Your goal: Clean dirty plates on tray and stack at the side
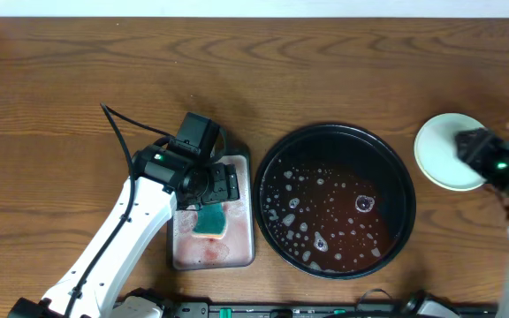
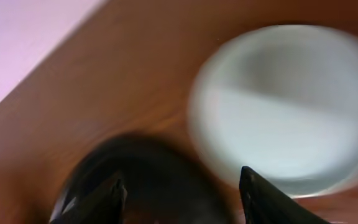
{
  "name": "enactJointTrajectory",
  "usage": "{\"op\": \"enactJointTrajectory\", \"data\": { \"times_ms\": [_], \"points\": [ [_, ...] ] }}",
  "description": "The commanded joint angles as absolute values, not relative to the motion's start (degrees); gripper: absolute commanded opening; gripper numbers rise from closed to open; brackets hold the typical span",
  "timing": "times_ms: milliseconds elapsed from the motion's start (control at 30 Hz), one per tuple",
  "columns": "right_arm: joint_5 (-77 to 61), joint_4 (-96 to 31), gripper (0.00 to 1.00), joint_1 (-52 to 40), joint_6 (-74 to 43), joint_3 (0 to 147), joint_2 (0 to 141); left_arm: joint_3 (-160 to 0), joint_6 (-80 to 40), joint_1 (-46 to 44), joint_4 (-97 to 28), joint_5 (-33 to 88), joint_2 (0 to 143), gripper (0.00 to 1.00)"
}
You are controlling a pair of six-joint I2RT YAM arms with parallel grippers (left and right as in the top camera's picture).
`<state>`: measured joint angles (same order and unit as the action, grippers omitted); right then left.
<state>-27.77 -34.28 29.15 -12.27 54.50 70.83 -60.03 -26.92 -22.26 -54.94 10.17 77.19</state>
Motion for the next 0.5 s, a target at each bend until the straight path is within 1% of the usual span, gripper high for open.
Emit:
{"op": "enactJointTrajectory", "data": {
  "times_ms": [0, 100, 133, 167, 333, 467],
  "points": [
    [-36.7, -40.1, 0.56, 17.6, -7.1, 55.6, 59.2, -61.0, -26.4, -22.0, -54.9, 9.9, 77.1, 0.85],
    [-37.0, -42.2, 0.59, 8.3, -7.2, 55.6, 51.9, -61.0, -26.4, -22.0, -54.9, 9.9, 77.1, 0.85],
    [-36.6, -42.2, 0.69, 5.0, -7.2, 55.6, 49.4, -61.0, -26.4, -22.0, -54.9, 9.9, 77.1, 0.85],
    [-36.1, -42.2, 0.99, 2.2, -7.2, 55.6, 47.4, -61.0, -26.4, -22.0, -54.9, 9.9, 77.1, 0.85],
    [-36.1, -42.1, 0.99, -7.8, -8.1, 55.6, 39.2, -61.0, -26.4, -22.0, -54.9, 9.9, 77.1, 0.85],
    [-36.0, -43.7, 0.99, -10.4, -8.0, 55.6, 35.6, -61.0, -26.4, -22.0, -54.9, 9.9, 77.1, 0.85]
  ]
}}
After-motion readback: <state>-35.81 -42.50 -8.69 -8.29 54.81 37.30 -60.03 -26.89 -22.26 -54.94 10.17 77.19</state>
